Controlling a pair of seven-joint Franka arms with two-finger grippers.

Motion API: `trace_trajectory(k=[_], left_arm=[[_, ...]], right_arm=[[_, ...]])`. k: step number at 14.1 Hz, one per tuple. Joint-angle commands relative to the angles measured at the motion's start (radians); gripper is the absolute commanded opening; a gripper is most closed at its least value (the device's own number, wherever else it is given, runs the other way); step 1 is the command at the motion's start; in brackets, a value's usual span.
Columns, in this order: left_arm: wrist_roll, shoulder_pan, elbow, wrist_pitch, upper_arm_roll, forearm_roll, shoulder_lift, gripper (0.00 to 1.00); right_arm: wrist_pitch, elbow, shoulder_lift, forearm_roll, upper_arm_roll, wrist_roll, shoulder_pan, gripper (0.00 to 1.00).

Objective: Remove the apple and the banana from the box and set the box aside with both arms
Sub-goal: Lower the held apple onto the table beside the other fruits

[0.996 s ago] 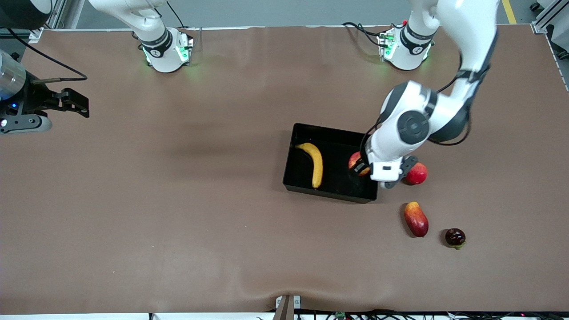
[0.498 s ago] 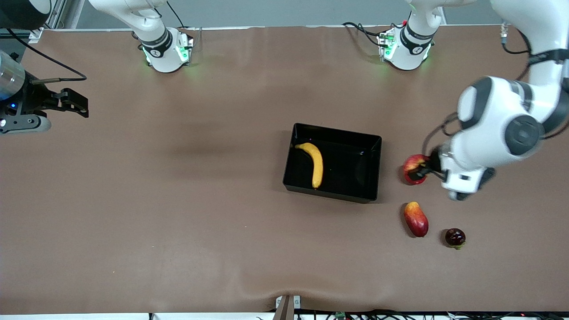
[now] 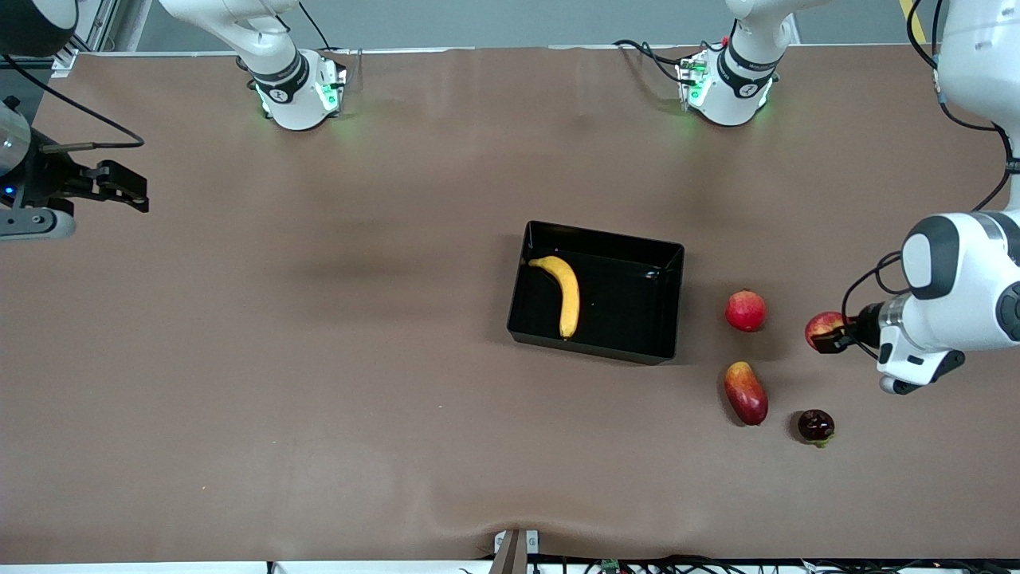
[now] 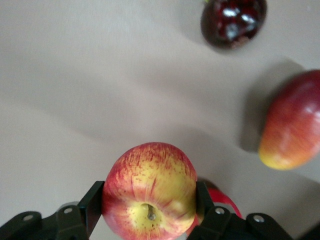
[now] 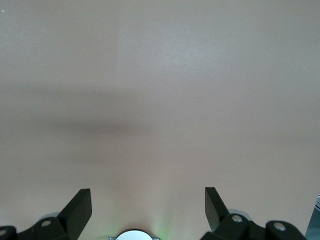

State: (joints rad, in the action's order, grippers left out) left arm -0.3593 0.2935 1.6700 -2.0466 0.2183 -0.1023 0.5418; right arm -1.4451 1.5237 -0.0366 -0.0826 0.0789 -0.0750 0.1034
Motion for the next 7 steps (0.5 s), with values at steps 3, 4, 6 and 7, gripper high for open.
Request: trace_trajectory(k=[3, 4, 6, 7], left_arm=[[0.097, 0.044, -0.016, -0.128, 0.012, -0.024, 0.111, 0.0], [0.109, 0.049, -0.018, -0.138, 0.012, -0.022, 0.13, 0.0], [0.109, 0.052, -0.019, -0.162, 0.012, -0.022, 0.152, 0.02], [0.108, 0.05, -0.019, -0.162, 0.01, -0.022, 0.152, 0.29]], right_arm=[[-0.089, -0.008, -0.04, 0.01, -0.011, 0.011, -0.05, 1.0], [-0.109, -0.008, -0.049, 0.012, -0.011, 0.011, -0.063, 1.0], [-0.144, -0.008, -0.057, 0.018, -0.011, 0.011, -0.082, 1.0], [-0.159, -0.008, -0.058, 0.02, -0.011, 0.011, -0.097, 1.0]])
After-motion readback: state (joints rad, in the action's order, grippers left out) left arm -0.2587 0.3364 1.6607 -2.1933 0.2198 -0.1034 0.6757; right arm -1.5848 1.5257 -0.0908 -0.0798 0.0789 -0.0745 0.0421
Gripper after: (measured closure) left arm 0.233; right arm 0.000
